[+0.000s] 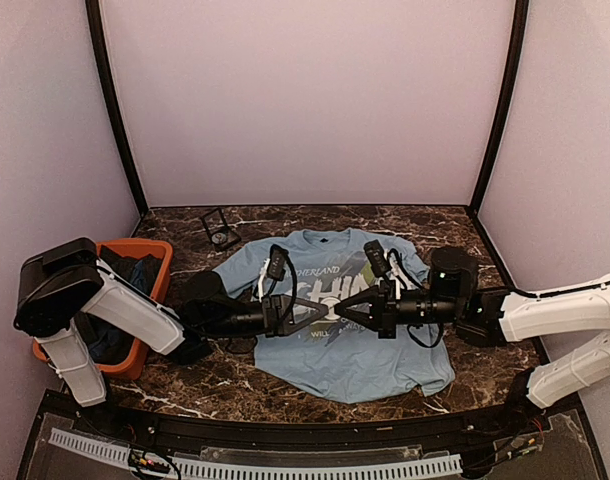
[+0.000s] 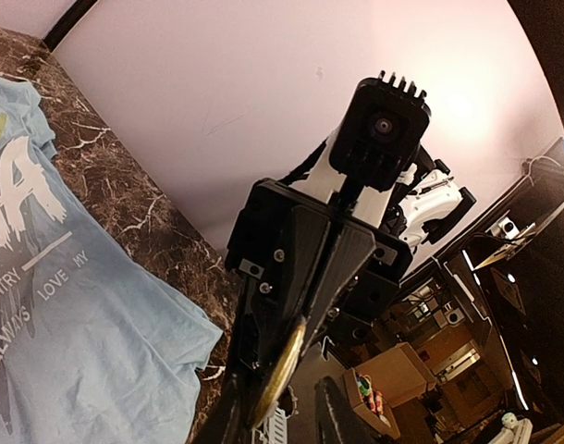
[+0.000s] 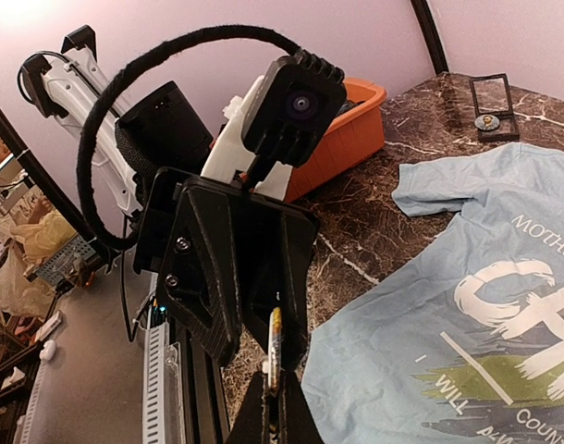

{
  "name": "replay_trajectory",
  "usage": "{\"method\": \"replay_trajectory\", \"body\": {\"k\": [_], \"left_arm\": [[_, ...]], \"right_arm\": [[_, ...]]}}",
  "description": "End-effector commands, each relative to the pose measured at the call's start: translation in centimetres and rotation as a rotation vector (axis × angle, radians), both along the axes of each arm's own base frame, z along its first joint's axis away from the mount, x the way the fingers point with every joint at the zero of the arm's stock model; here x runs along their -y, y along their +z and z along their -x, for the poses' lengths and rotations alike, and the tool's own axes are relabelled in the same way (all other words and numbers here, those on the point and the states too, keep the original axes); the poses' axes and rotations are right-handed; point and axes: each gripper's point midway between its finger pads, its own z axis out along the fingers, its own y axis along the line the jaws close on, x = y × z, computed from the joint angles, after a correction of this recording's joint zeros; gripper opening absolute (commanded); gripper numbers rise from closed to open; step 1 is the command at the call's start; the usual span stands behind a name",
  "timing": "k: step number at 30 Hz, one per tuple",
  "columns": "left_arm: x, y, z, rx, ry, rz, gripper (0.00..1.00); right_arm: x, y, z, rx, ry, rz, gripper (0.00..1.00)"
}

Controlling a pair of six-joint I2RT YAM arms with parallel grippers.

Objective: Pin the brooch onto the clothing
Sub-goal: Open the brooch at the center of the board.

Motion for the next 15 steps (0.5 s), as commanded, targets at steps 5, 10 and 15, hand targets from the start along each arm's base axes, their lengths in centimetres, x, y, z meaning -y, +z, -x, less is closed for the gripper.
{"method": "replay_trajectory", "body": {"k": [5,10,15], "left_arm": [[0.41,1.05,0.06,0.027,-0.006,0.018,0.19],[0.53,0.76,-0.10,0.017,-0.002,0.014,0.14],[0.65,0.41,-0.36,0.007,0.007,0.003,0.04]], "right_arm": [[-0.25,0.20,-0.01,0.017,-0.001,-0.009,0.00],[-0.56,-0.06,0.22,0.034,-0.002,0.009,0.00],[-0.96,-0.19,0.55,0.055,0.003,0.021,0.00]]}}
